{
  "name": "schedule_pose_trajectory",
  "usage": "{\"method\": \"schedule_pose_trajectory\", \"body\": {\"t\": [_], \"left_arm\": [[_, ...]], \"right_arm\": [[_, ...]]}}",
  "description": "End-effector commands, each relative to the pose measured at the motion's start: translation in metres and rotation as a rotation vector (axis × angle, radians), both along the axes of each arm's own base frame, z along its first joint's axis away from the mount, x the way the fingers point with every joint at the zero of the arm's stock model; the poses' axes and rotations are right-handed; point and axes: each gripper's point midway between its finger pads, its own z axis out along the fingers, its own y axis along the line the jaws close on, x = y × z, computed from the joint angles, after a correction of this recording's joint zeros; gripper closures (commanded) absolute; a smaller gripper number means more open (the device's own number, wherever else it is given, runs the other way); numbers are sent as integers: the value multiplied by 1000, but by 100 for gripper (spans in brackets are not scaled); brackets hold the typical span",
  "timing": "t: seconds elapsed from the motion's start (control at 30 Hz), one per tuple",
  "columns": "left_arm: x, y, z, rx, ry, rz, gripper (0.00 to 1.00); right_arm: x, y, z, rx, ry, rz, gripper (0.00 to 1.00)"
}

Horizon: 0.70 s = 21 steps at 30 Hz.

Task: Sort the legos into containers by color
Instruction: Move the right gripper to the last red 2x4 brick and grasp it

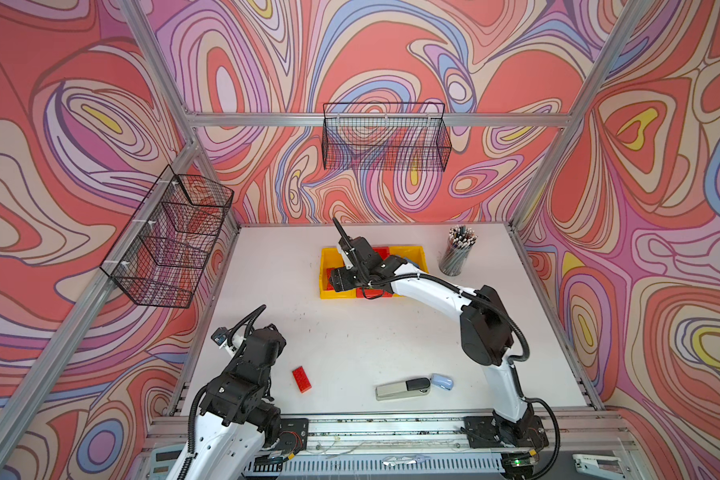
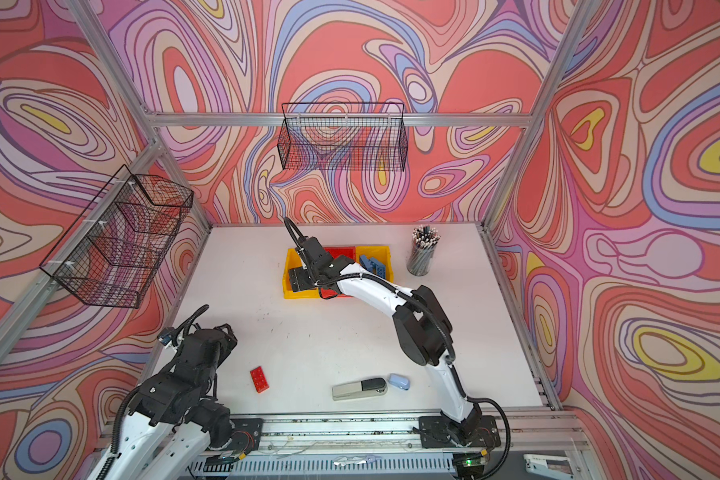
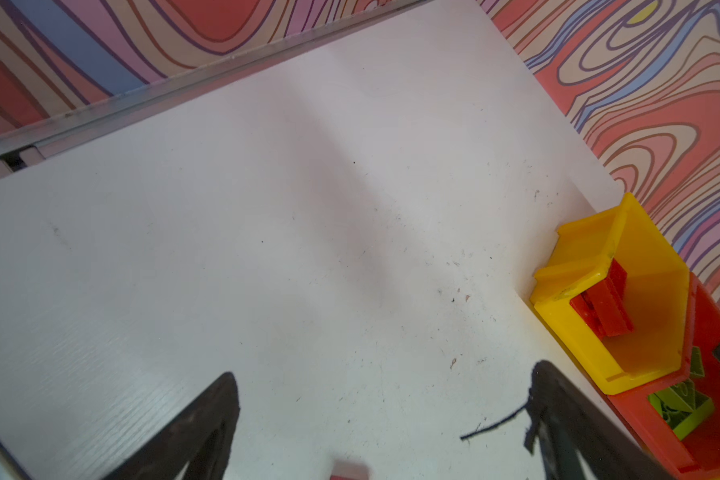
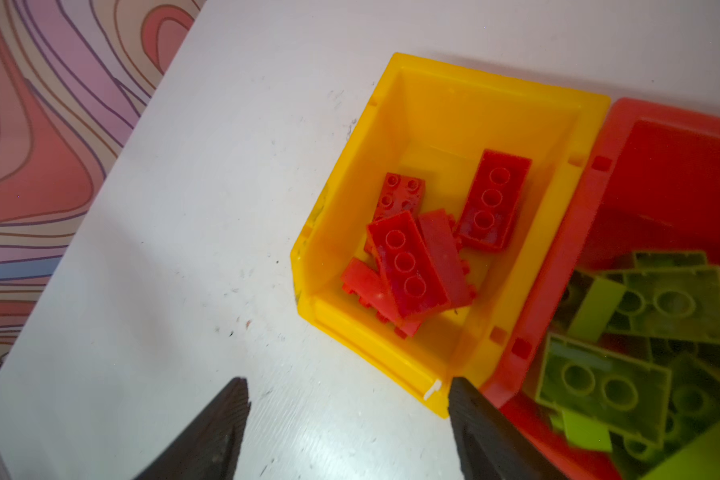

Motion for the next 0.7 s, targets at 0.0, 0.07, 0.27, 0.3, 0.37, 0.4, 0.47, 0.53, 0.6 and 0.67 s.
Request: {"method": "schedule_pose_trajectory", "body": {"t": [0.0,0.07,0.27,0.3,0.37,0.4,0.47,0.53,0.6,0.67], "left_arm": [[-13,-6,-33,-82,147,-3,5],[-18,-6,-45,-104,186,11,5],[-22,9,-41,-113,177,112,4],[-24,13,-43,-123,192,140,4],[-25,19,-46,-129,202,183,4],[-23,22,-44,-126,184,199,4],[-22,27,-44,-129,179,240,4],[-18,32,-41,-124,163,266,5],[-19,37,-40,-118,158,299,4],[-22,41,-39,-118,155,327,5]], "right_arm": [[-53,20,3,69,50,52,20],[-87,26,-7,73,78,77,20],[-183,51,-38,72,144,135,21],[-196,54,-45,72,149,140,21],[-215,61,-55,79,158,149,20],[-223,65,-59,74,155,154,21],[-234,72,-67,53,140,161,21],[-242,79,-73,32,119,165,20],[-247,85,-79,18,100,161,20],[-248,88,-86,0,75,148,20]]}}
